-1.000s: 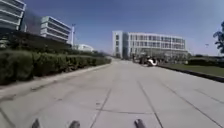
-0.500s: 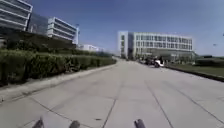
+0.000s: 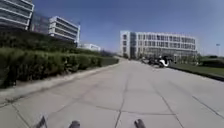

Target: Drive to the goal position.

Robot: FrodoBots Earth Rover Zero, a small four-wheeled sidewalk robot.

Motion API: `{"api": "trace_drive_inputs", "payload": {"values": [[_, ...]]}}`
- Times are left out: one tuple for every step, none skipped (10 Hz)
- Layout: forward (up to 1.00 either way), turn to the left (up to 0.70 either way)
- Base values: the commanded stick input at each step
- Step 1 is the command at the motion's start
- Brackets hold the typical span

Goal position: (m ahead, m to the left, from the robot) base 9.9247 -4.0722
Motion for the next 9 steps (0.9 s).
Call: {"api": "trace_drive_inputs", "payload": {"values": [[0.7, 0.0], [0.7, 0.0], [0.7, 0.0], [0.7, 0.0], [0.7, 0.0], [0.7, 0.0], [0.7, 0.0], [0.7, 0.0], [0.7, 0.0]]}}
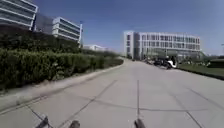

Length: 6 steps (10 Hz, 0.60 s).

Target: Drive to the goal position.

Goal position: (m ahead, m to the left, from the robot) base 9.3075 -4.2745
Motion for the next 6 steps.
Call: {"api": "trace_drive_inputs", "payload": {"values": [[0.7, 0.0], [0.7, 0.0], [0.7, 0.0], [0.7, -0.01], [0.7, -0.02], [0.7, -0.15]]}}
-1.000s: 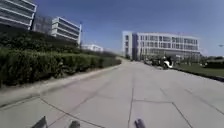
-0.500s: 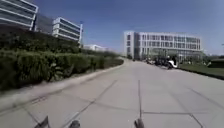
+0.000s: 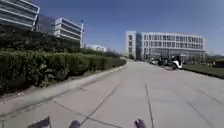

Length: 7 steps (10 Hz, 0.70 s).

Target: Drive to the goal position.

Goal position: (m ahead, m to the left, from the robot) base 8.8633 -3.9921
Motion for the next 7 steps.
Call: {"api": "trace_drive_inputs", "payload": {"values": [[0.7, -0.35], [0.7, -0.35], [0.7, -0.35], [0.7, -0.35], [0.7, -0.22], [0.7, 0.0], [0.7, 0.0]]}}
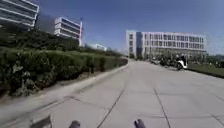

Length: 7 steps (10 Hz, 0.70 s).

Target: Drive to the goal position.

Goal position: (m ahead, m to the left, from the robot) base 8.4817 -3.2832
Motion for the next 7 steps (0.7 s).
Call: {"api": "trace_drive_inputs", "payload": {"values": [[0.7, 0.0], [0.54, 0.0], [0.15, 0.0], [0.0, 0.0], [0.0, 0.0], [0.0, 0.0], [0.0, -0.13]]}}
